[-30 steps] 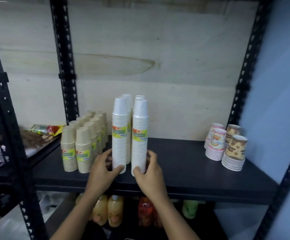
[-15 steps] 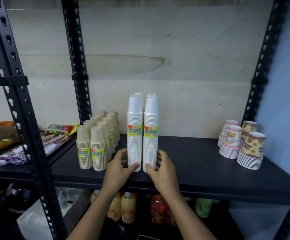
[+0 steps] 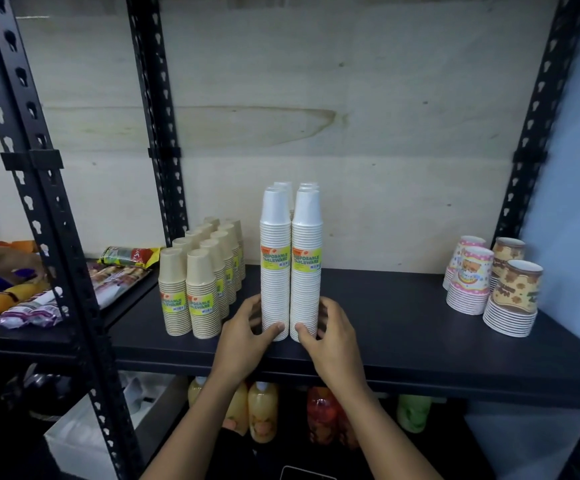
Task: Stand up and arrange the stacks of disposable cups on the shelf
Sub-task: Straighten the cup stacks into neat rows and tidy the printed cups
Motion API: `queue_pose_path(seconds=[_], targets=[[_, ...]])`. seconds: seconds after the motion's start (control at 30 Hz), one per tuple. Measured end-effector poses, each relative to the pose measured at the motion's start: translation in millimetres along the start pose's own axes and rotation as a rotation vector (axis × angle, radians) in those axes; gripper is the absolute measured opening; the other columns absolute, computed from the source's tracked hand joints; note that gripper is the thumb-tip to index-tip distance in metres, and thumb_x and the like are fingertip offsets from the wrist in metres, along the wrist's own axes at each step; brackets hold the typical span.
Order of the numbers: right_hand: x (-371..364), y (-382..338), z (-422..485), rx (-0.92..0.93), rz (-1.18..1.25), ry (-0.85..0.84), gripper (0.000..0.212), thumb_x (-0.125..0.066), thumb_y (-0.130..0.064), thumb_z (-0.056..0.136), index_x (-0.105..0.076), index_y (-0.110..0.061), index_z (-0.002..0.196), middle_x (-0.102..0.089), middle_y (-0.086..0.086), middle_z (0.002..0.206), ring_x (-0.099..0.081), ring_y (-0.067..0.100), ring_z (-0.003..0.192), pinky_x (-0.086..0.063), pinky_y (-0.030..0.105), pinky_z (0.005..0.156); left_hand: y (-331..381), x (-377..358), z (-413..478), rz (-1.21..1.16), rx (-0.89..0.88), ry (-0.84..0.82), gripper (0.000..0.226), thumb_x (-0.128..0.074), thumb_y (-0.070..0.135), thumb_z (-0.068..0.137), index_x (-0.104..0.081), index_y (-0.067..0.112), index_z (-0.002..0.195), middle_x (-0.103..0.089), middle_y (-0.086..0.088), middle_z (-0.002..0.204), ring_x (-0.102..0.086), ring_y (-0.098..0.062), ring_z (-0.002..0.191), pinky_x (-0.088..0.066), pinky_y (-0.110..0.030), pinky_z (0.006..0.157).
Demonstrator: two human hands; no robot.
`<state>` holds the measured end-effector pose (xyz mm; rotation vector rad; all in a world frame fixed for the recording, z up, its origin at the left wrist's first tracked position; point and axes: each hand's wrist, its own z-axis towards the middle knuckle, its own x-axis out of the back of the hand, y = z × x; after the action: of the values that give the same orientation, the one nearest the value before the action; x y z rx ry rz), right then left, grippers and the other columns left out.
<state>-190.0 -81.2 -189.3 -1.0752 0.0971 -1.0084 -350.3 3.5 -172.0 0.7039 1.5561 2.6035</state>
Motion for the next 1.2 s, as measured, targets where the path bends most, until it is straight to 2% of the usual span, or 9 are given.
queue_pose_path(seconds=[0.37,0.43,0.53,0.6,0.73,0.87,1.0,1.13,1.2], targets=[[1.1,2.5,-0.3,0.011,0.003,-0.007,0.061,-0.074,-0.038,0.088,-0.045,-0.029,0.141,-0.055,-0.011,0.133,-0.06,0.005,0.117,-0.06,0.036,0.092,1.8,3.1,-1.9,0.026,0.008,-0.003,0.074,-0.085,0.039,0.081,-0.05,0.032,0.146,-0.064,0.017,0.137,-0.064,-0.003,0.118,-0.056,-0.038,0.101],[1.0,3.2,-0.6,0.013,0.002,-0.008,0.063,-0.073,-0.039,0.088,-0.044,-0.029,0.142,-0.054,-0.011,0.134,-0.059,0.005,0.118,-0.059,0.036,0.093,2.5,3.3,-2.4,0.036,0.006,-0.008,0.076,-0.085,0.039,0.08,-0.049,0.032,0.146,-0.063,0.016,0.137,-0.063,-0.001,0.117,-0.055,-0.033,0.1],[1.8,1.7,-1.2,0.023,0.018,-0.012,0.067,-0.075,-0.041,0.086,-0.044,-0.028,0.144,-0.054,-0.012,0.135,-0.059,0.005,0.119,-0.059,0.035,0.094,4.4,3.7,-3.9,0.047,-0.002,-0.013,0.078,-0.086,0.038,0.079,-0.047,0.031,0.147,-0.062,0.018,0.135,-0.061,0.005,0.113,-0.051,-0.016,0.092],[3.5,0.0,-1.9,0.04,0.01,-0.005,0.072,-0.077,-0.042,0.084,-0.043,-0.027,0.146,-0.051,-0.012,0.136,-0.056,0.003,0.121,-0.056,0.03,0.096,4.7,3.7,-4.2,0.025,-0.006,0.001,0.081,-0.087,0.036,0.079,-0.045,0.03,0.148,-0.062,0.018,0.133,-0.06,0.01,0.112,-0.052,-0.014,0.092],[10.9,-2.9,-5.4,0.079,-0.005,0.03,0.074,-0.08,-0.043,0.083,-0.043,-0.026,0.145,-0.043,-0.014,0.134,-0.048,-0.002,0.122,-0.041,0.008,0.092,2.8,0.0,-9.0,0.007,-0.029,0.098,0.092,-0.086,0.041,0.079,-0.036,0.027,0.155,-0.052,0.007,0.146,-0.053,-0.004,0.129,-0.051,-0.038,0.106],[25.2,-2.9,-8.3,0.085,-0.009,0.066,0.069,-0.08,-0.043,0.083,-0.049,-0.024,0.142,-0.043,-0.012,0.136,-0.046,-0.001,0.125,-0.034,0.0,0.092,18.3,-6.5,-20.6,0.174,-0.253,0.272,0.084,-0.083,0.034,0.084,-0.039,0.019,0.153,-0.043,0.001,0.141,-0.041,-0.01,0.134,-0.04,-0.032,0.111],[52.2,-5.8,-8.6,0.089,-0.031,0.128,0.062,-0.079,-0.042,0.084,-0.053,-0.024,0.138,-0.045,-0.013,0.133,-0.048,0.0,0.122,-0.038,0.004,0.093,55.7,-10.0,-22.0,0.229,-0.428,0.355,0.072,-0.08,0.029,0.086,-0.046,0.015,0.148,-0.042,-0.003,0.137,-0.039,-0.014,0.132,-0.029,-0.019,0.112],[86.7,-11.5,-7.6,0.115,-0.062,0.164,0.056,-0.079,-0.037,0.084,-0.057,-0.022,0.134,-0.048,-0.01,0.13,-0.051,0.003,0.12,-0.044,0.019,0.099,90.3,-24.5,-22.9,0.167,-0.504,0.277,0.062,-0.077,0.029,0.089,-0.05,0.02,0.144,-0.043,0.0,0.136,-0.041,-0.011,0.133,-0.036,-0.021,0.111],[106.6,-12.2,-6.7,0.122,-0.094,0.198,0.052,-0.08,-0.035,0.084,-0.06,-0.021,0.13,-0.05,-0.009,0.127,-0.053,0.004,0.115,-0.045,0.019,0.097,106.8,-35.7,-21.6,0.099,-0.524,0.224,0.057,-0.076,0.028,0.09,-0.052,0.022,0.141,-0.044,0.004,0.134,-0.045,-0.011,0.132,-0.042,-0.025,0.109]])
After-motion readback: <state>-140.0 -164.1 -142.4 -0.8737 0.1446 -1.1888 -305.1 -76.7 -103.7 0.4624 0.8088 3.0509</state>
